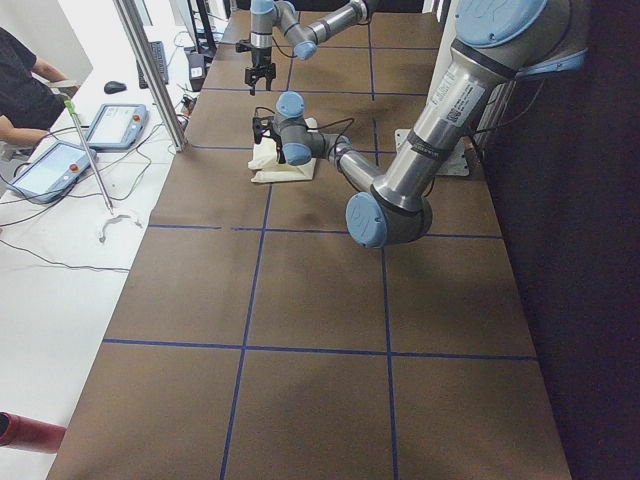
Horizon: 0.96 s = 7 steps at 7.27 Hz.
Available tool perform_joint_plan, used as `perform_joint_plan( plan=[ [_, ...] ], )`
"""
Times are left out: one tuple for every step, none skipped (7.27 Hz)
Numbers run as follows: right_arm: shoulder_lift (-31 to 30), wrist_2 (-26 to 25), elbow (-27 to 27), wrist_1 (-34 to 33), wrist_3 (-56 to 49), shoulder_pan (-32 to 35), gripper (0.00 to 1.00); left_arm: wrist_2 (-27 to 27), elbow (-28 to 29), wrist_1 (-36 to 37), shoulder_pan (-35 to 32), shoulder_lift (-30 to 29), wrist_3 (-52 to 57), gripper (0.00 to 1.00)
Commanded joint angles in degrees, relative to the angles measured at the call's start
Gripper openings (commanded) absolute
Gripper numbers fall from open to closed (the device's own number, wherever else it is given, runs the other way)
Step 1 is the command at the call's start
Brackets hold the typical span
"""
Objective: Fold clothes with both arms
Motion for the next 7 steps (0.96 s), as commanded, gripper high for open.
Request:
perform_joint_plan(
  plan=[
    [-1.8,0.9,2.4,-0.1,-2.2,1.5,1.0,0.0,4.4,-7.9,1.1,0.2,-0.9,1.0],
    [-1.8,1.0,2.4,-0.1,-2.2,1.7,1.0,-1.2,8.3,-13.2,1.3,-0.6,-0.9,1.0],
    [-1.8,1.0,2.4,-0.1,-2.2,1.9,1.0,-2.0,10.6,-15.7,1.5,-1.0,-0.6,1.0],
    [-1.9,1.1,2.3,-0.1,-2.2,2.0,1.0,-4.1,10.6,-16.7,1.7,-1.0,-0.6,1.0],
    [-1.8,1.1,2.4,-0.1,-2.2,2.0,1.0,-6.2,10.6,-17.9,1.9,-0.9,-0.6,1.0],
    [-1.8,1.2,2.4,-0.1,-2.2,2.0,1.0,-9.4,10.5,-18.8,1.8,-0.9,-0.8,1.0],
    [-1.8,1.2,2.4,-0.1,-2.2,2.0,1.0,-10.1,10.4,-19.2,1.9,-0.8,-0.8,1.0]
  ],
)
